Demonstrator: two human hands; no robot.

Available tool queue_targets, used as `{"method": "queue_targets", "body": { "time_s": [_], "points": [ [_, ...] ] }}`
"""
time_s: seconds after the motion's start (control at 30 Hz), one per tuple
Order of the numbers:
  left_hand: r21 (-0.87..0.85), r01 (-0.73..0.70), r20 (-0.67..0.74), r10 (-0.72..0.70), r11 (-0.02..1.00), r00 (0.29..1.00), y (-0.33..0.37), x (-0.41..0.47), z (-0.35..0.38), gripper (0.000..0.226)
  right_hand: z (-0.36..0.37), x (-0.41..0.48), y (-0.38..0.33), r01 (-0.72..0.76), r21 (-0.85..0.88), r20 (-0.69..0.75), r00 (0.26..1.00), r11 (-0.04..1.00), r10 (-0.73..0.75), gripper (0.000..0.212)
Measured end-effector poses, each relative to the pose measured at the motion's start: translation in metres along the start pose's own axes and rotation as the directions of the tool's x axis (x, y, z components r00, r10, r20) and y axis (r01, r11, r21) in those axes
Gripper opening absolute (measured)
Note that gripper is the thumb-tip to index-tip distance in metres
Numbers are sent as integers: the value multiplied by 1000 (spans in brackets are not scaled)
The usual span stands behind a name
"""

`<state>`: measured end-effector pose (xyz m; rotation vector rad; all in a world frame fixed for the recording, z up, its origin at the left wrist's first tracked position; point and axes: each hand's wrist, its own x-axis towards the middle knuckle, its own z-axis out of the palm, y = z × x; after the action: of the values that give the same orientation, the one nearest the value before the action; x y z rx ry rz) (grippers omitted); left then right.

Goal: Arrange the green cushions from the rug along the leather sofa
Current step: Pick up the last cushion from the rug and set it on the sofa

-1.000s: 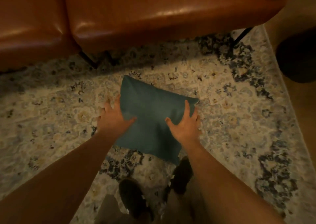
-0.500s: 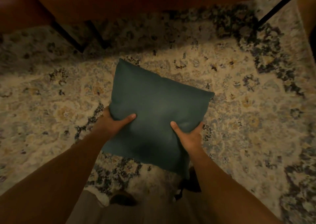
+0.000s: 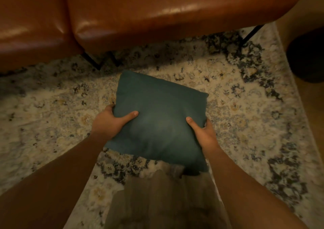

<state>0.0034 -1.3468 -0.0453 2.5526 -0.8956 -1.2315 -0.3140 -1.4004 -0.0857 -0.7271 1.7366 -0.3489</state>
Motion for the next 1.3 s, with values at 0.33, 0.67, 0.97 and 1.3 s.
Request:
{"method": "queue_targets", "body": {
  "time_s": [0.33, 0.67, 0.97, 1.3],
  "points": [
    [-40, -61, 71, 63, 997, 995, 88, -90, -162, 112, -84, -110, -126, -129, 137, 392, 917, 982, 66, 86],
    [-22, -207, 66, 208, 978, 976, 142, -192, -292, 108, -126, -227, -232, -18, 31, 362, 932, 999, 6, 95],
    [-268, -231, -181, 187, 935, 966, 156, -257, -377, 83, -144, -292, -282, 36, 104, 374, 925, 994, -72, 56],
    [-404, -350, -303, 237, 846, 923, 201, -293, -378, 96, -173, -301, -360, 216, 306, 138, 953, 927, -268, 56]
  ]
}}
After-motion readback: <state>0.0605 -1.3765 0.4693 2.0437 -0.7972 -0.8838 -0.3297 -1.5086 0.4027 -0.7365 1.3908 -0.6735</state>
